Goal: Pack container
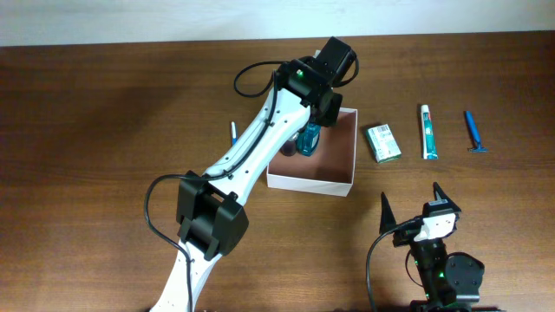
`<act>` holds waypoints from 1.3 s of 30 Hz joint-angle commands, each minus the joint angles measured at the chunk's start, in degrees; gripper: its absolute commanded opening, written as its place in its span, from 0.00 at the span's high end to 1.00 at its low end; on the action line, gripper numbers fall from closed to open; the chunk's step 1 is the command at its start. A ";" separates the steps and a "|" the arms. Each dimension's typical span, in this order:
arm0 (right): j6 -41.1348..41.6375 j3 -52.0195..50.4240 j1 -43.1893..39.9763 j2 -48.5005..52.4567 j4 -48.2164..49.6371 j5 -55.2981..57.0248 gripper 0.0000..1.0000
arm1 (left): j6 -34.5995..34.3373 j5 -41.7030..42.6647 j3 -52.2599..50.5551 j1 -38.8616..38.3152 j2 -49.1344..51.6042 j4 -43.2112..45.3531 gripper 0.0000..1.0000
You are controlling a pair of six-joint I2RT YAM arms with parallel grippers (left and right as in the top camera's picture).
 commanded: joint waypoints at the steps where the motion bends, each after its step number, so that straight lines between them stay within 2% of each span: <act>1: 0.24 -0.26 -0.26 -0.59 -0.39 0.52 0.01 | -0.72 0.20 -0.22 0.15 0.46 0.76 0.65; 2: 0.24 -0.26 -0.26 -0.59 -0.39 0.52 0.01 | -0.72 0.20 -0.22 0.15 0.46 0.76 0.55; 3: 0.24 -0.26 -0.26 -0.59 -0.39 0.52 0.01 | -0.72 0.20 -0.22 0.15 0.48 0.76 0.51; 17: 0.24 -0.26 -0.26 -0.59 -0.39 0.52 0.01 | -0.09 0.17 0.85 0.20 0.42 1.05 0.51; 22: 0.24 -0.26 -0.26 -0.59 -0.39 0.52 0.01 | 4.46 0.15 5.66 0.20 0.31 0.74 0.50; 28: 0.24 -0.26 -0.26 -0.59 -0.39 0.52 0.01 | 4.92 -0.11 13.35 0.22 0.28 -0.42 0.47; 31: 0.22 -0.26 -0.26 -0.59 -0.39 0.52 0.01 | 4.90 -3.85 18.45 0.37 0.26 -3.91 0.46; 32: 0.24 -0.26 -0.26 -0.59 -0.39 0.52 0.01 | 4.87 -5.57 20.50 0.52 0.26 -5.68 0.45; 33: 0.24 -0.26 -0.26 -0.59 -0.39 0.52 0.01 | 4.87 -6.97 22.29 0.68 0.22 -7.34 0.38; 36: 0.24 -0.26 -0.26 -0.59 -0.39 0.52 0.01 | 4.85 -9.49 28.61 1.97 -0.04 -13.27 0.04; 37: 0.24 -0.26 -0.26 -0.59 -0.39 0.52 0.01 | 4.85 -9.49 30.84 2.67 -0.17 -15.26 0.01; 39: 0.22 -0.26 -0.26 -0.59 -0.39 0.52 0.01 | 4.79 -9.46 34.84 4.22 -0.46 -19.17 0.01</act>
